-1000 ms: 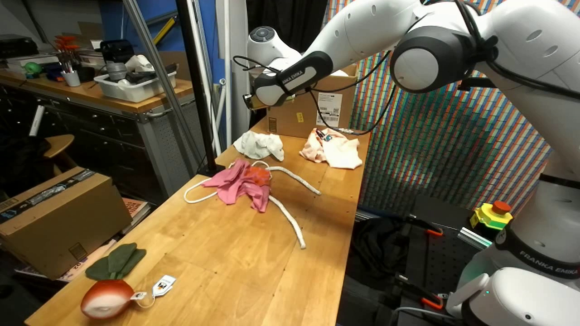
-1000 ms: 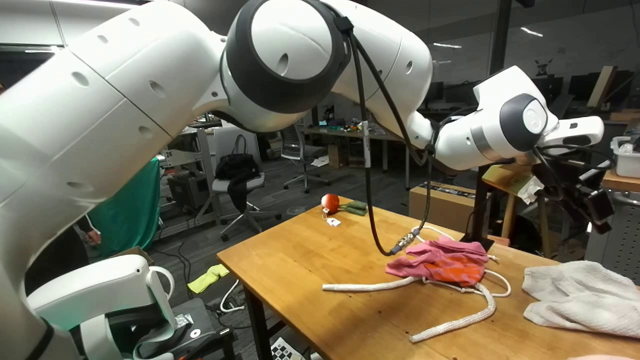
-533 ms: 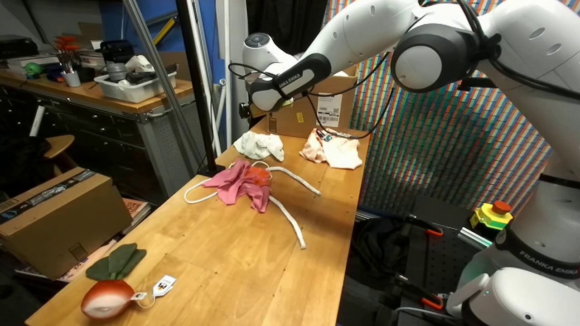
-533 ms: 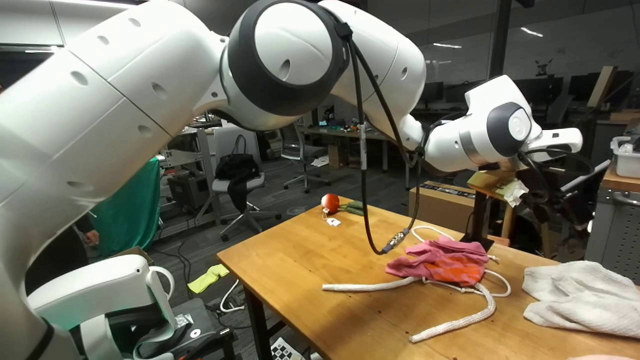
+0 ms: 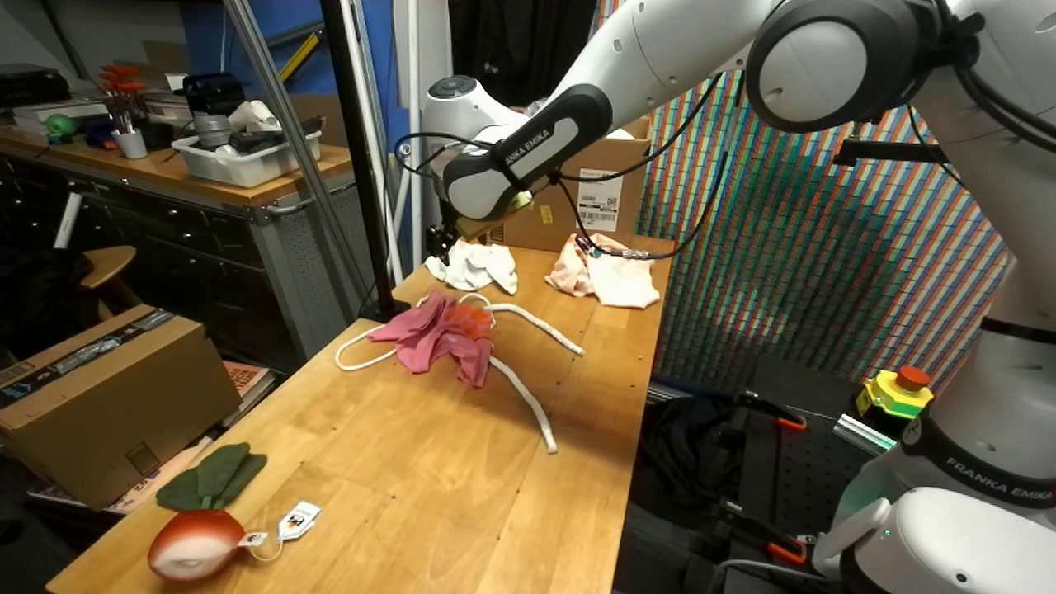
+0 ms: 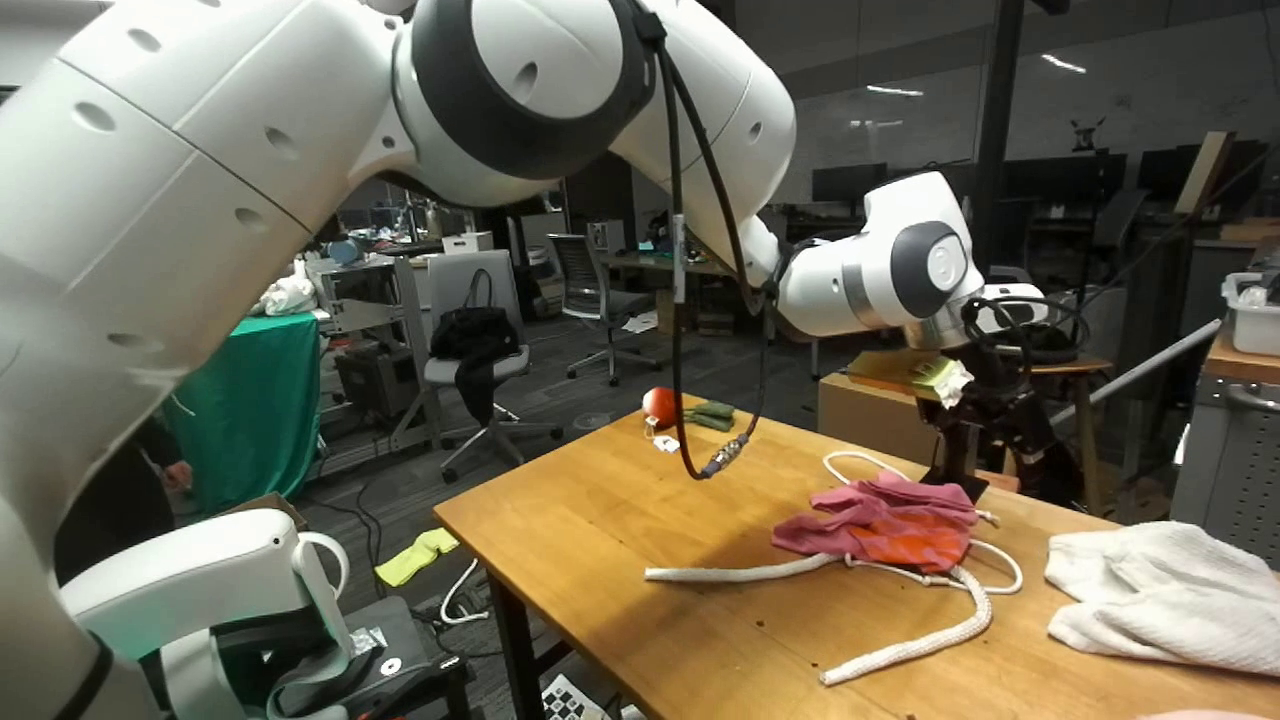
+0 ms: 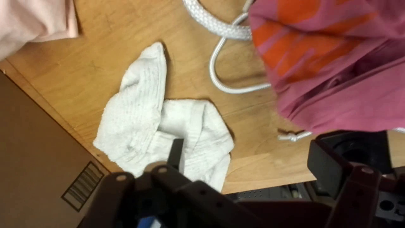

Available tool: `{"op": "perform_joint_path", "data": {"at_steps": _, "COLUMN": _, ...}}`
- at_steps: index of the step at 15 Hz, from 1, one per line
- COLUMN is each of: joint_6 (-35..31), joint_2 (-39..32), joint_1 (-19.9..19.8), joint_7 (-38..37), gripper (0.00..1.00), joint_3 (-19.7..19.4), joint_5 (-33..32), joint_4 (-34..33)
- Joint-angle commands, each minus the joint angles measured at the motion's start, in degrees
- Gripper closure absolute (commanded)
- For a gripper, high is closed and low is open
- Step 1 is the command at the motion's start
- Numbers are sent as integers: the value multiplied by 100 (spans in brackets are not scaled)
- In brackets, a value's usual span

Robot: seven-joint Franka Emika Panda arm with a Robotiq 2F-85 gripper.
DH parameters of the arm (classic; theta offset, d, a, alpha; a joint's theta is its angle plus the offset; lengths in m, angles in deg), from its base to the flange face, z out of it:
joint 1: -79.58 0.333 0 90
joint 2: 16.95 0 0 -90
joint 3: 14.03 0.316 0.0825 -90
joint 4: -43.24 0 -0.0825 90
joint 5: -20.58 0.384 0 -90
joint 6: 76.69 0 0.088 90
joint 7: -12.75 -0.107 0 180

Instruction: Put all the items on the table separately

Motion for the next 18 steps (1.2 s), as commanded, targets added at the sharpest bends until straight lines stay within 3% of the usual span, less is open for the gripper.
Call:
{"op": "perform_joint_path", "data": {"at_steps": 1, "joint_6": -4, "joint_2": 594, "joint_1": 135, "joint_7": 513, "gripper": 0, "joint_3": 163, "joint_5": 30, "joint_4": 851}}
{"op": "perform_joint_path", "data": {"at_steps": 10, "joint_6": -459, "joint_2": 789, "joint_1": 184, "joint_7": 1046, "gripper": 0, "joint_3": 622, "joint_5": 230, "joint_4": 1496}}
{"op": "perform_joint_path", "data": {"at_steps": 18, "joint_6": -385, "joint_2": 544, "joint_1": 22, "joint_7": 1623, "gripper": 0, "joint_3": 1041, "joint_5": 888, "joint_4": 1372}}
